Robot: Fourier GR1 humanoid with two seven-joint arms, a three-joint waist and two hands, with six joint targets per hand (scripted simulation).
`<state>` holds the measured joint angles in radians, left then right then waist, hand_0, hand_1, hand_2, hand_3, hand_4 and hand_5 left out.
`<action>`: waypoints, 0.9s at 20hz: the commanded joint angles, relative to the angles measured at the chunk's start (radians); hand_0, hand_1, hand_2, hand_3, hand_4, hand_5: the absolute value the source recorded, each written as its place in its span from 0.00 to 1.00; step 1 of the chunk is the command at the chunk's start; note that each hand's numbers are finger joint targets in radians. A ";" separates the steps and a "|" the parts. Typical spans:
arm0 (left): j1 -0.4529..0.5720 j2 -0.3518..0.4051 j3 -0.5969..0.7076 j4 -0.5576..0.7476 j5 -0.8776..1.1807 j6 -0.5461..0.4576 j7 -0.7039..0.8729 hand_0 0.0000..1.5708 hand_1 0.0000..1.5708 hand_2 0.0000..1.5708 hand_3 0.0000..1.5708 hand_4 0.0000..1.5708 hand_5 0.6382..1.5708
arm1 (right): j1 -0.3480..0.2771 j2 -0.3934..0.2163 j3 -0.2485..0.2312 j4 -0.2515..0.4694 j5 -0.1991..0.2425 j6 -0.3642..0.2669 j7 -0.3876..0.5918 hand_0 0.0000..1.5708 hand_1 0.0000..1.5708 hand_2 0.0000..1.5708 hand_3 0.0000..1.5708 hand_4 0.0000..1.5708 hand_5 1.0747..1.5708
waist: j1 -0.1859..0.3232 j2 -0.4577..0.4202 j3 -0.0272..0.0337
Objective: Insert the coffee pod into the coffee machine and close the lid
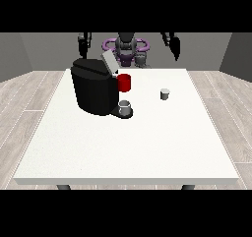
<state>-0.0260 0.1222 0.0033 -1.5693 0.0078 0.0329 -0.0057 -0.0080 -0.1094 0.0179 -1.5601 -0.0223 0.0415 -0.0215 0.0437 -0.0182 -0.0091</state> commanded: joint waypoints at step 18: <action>-0.118 0.151 0.082 0.137 -0.060 -0.125 -0.141 0.00 0.00 0.00 0.00 0.00 1.00 | 0.008 0.108 -0.057 0.033 0.020 -0.152 -0.131 0.00 0.00 0.00 0.00 0.11 1.00 | -0.103 0.038 0.0092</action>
<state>-0.0838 0.2130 0.0573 -1.4677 -0.0224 -0.0774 -0.1780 -0.0036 -0.0283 -0.0596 -1.5363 -0.0157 -0.0918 -0.1127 -0.0444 0.0031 -0.0002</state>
